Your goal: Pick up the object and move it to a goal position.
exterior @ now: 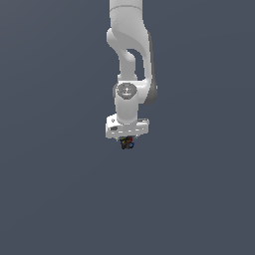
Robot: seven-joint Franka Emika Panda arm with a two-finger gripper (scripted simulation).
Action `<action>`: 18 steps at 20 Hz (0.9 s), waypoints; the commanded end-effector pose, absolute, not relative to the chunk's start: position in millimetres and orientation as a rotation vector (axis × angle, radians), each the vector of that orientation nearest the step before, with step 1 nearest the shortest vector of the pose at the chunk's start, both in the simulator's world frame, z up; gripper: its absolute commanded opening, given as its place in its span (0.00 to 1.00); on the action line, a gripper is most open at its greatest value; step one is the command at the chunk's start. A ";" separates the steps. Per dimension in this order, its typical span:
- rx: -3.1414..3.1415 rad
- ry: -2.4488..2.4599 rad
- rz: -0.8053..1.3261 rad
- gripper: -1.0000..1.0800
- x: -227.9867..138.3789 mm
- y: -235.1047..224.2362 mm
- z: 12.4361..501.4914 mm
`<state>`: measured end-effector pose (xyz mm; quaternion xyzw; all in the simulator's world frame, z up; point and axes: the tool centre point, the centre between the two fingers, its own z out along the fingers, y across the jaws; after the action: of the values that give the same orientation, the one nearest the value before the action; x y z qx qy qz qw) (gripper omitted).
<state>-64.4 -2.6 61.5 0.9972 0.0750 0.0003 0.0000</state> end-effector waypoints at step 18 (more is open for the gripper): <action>3.133 0.238 0.000 0.00 -65.1 -2.6 29.7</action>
<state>-62.0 -2.5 34.4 0.9971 0.0756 0.0046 0.0003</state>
